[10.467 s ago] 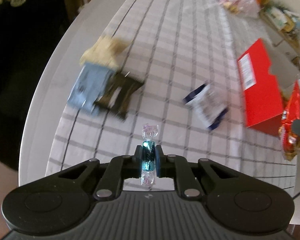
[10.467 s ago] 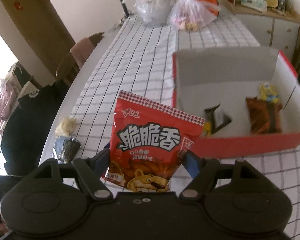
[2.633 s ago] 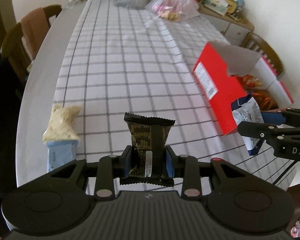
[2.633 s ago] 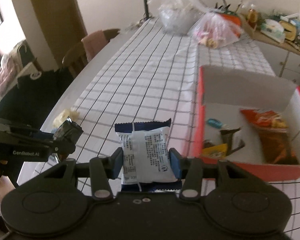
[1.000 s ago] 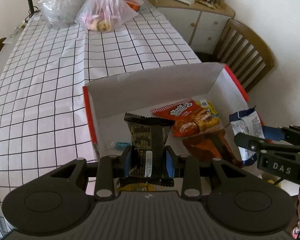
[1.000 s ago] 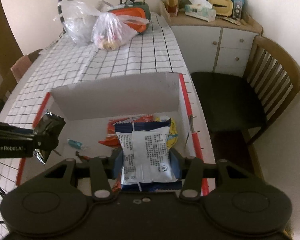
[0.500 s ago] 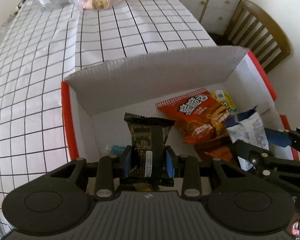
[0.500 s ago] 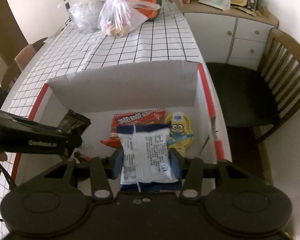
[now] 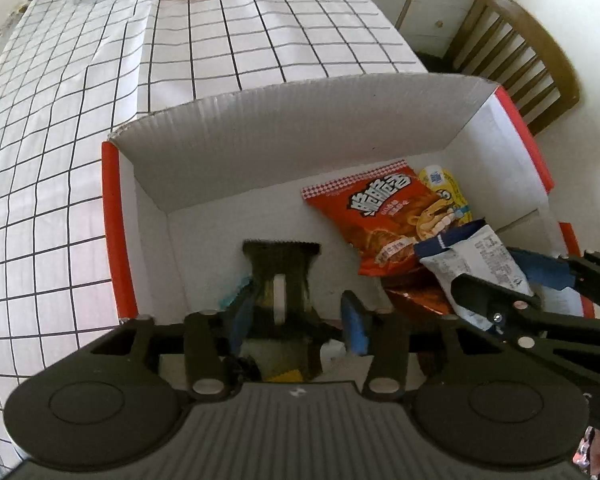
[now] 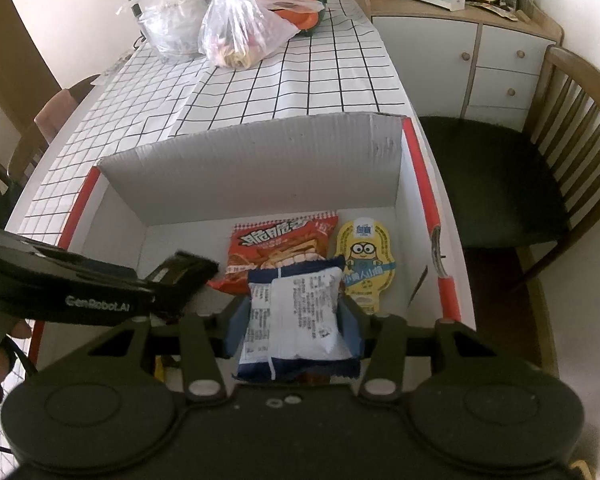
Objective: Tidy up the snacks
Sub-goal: 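Lower both packets into the box and open both tools, then withdraw both tools from the box toward the cream bag and blue packet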
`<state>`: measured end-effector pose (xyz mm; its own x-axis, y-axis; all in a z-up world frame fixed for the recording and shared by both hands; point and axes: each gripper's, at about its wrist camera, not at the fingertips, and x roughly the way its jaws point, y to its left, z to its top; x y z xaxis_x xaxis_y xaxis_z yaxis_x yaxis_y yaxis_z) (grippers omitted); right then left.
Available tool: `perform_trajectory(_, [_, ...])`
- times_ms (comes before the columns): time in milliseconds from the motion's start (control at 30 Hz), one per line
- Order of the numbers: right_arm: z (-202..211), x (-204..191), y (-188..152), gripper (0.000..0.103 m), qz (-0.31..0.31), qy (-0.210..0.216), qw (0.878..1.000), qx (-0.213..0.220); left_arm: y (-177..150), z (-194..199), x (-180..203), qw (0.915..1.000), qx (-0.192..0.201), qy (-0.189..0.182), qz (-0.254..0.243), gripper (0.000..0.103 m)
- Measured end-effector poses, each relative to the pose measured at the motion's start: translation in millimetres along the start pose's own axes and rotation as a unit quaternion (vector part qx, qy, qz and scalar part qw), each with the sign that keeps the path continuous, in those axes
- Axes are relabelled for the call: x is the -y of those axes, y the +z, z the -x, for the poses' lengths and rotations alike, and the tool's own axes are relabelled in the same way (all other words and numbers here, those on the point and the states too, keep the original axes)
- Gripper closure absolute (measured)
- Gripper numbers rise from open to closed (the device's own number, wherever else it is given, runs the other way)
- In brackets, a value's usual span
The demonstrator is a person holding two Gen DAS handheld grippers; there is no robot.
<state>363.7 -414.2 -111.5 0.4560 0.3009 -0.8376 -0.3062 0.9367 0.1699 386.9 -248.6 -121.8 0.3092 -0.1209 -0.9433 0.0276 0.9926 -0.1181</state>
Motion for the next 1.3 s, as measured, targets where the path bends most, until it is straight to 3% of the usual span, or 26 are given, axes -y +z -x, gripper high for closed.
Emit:
perform_trajectory(333, [28.6, -4.6, -9.7, 0.04, 0.005, 0.013, 1.0, 0.026, -17.4, 32.4, -4.5, 0.999, 0.04, -0.02, 0.001, 0.04])
perform_trajectory(433, [42.4, -10.4, -14.2, 0.021, 0.008, 0.016, 0.999, 0.043, -25.1, 46.0, -6.5, 0.998, 0.057, -0.026, -0.001, 0.04])
perform_trajectory(667, [72.0, -27.6, -19.6, 0.02, 0.015, 0.033, 0.997, 0.072, -48.2, 81.5, -16.2, 0.9946, 0.1, -0.028, -0.008, 0.034])
perform_trajectory(767, [84.0, -39.0, -22.7, 0.01, 0.02, 0.04, 0.995, 0.086, -57.8, 96.6, -23.9, 0.9928, 0.116, -0.029, -0.006, 0.032])
perform_trajectory(833, [91.4, -48.6, -24.5, 0.009, 0.026, 0.043, 0.994, 0.095, -65.5, 107.5, -29.9, 0.9912, 0.129, -0.032, -0.005, 0.031])
perform_trajectory(967, [100.9, -67.5, -25.5, 0.004, 0.031, 0.051, 0.993, 0.105, -79.5, 126.7, -43.5, 0.9878, 0.152, -0.036, -0.004, 0.021])
perform_trajectory(1167, [108.6, -99.1, -28.4, 0.0, 0.04, 0.064, 0.99, 0.119, -101.8, 149.2, -69.9, 0.9837, 0.175, -0.042, 0.003, 0.019])
perform_trajectory(1300, [107.8, -122.2, -31.6, 0.0, 0.044, 0.078, 0.989, 0.119, -118.8, 160.5, -90.9, 0.9809, 0.189, -0.046, 0.012, 0.009])
